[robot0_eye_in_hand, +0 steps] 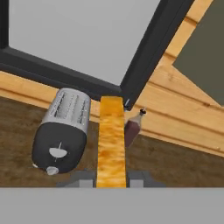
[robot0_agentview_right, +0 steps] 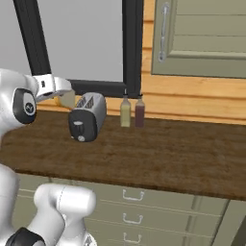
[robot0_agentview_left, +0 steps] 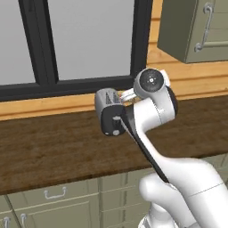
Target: Start the toaster. Once the lever pops up, take the bread to the plate on the dining counter.
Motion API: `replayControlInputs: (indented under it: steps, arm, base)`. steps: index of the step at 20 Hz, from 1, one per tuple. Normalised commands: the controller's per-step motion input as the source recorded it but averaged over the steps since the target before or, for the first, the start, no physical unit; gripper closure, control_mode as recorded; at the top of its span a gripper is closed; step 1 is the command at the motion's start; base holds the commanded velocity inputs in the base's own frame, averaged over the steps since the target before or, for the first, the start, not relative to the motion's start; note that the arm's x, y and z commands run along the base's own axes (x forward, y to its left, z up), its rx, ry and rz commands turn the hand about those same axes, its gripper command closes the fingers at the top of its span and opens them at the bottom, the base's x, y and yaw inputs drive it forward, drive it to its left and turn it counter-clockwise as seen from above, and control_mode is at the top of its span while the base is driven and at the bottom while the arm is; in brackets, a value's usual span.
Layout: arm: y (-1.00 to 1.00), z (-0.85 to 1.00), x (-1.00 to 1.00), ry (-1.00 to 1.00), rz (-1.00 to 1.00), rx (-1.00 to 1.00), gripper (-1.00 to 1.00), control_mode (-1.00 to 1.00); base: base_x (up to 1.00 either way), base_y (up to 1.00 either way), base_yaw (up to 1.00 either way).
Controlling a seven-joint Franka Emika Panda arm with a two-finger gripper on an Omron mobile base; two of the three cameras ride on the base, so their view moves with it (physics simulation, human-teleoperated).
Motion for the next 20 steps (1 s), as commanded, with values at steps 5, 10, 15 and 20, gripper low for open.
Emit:
replayControlInputs:
  steps: [5, 10, 15, 20]
  arm:
    - [0.0, 0.0, 0.0, 0.0, 0.0, 0.0, 1.0, 1.0]
    - [0.0, 0.0, 0.0, 0.0, 0.0, 0.0, 1.0, 1.0]
    - [0.0, 0.0, 0.0, 0.0, 0.0, 0.0, 1.0, 1.0]
    - [0.0, 0.0, 0.0, 0.0, 0.0, 0.0, 1.0, 1.0]
  base:
    - [-0.83, -0.17, -0.68]
    - [-0.45, 0.0, -0.88]
    - [-0.25, 0.03, -0.96]
    - [-0.24, 0.01, -0.96]
